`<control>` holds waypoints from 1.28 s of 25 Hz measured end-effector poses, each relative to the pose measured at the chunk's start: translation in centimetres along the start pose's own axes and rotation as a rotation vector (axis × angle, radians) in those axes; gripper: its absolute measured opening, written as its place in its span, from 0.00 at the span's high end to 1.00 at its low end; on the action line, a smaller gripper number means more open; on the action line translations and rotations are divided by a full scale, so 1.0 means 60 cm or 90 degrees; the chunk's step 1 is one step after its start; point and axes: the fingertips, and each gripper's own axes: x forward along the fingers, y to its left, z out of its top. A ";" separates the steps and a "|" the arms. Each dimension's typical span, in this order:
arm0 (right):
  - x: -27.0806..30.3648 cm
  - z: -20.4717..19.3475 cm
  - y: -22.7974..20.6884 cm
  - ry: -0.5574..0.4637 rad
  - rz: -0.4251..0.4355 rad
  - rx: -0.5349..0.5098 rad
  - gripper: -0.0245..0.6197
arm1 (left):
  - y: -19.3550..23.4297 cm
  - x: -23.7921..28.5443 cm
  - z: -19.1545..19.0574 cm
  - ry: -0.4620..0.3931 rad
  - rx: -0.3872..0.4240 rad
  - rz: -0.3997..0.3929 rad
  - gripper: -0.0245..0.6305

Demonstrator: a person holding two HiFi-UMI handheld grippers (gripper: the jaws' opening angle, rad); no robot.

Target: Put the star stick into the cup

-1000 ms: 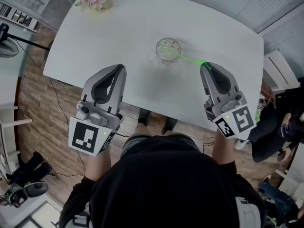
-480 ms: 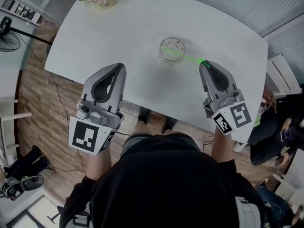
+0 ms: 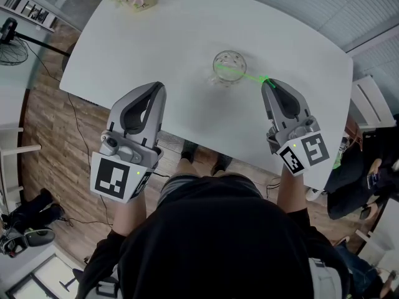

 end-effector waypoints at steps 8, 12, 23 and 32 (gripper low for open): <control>-0.006 -0.004 -0.004 -0.005 -0.010 0.018 0.93 | -0.004 -0.001 -0.002 -0.001 -0.003 -0.009 0.95; -0.009 -0.006 -0.005 -0.002 -0.015 0.020 0.93 | -0.007 0.003 0.000 -0.005 -0.007 -0.018 0.95; -0.013 -0.014 -0.002 0.003 -0.025 0.024 0.93 | -0.009 0.008 0.002 -0.005 -0.004 -0.037 0.95; -0.018 -0.021 0.002 0.003 -0.032 0.029 0.93 | -0.009 0.008 -0.001 -0.002 -0.001 -0.046 0.95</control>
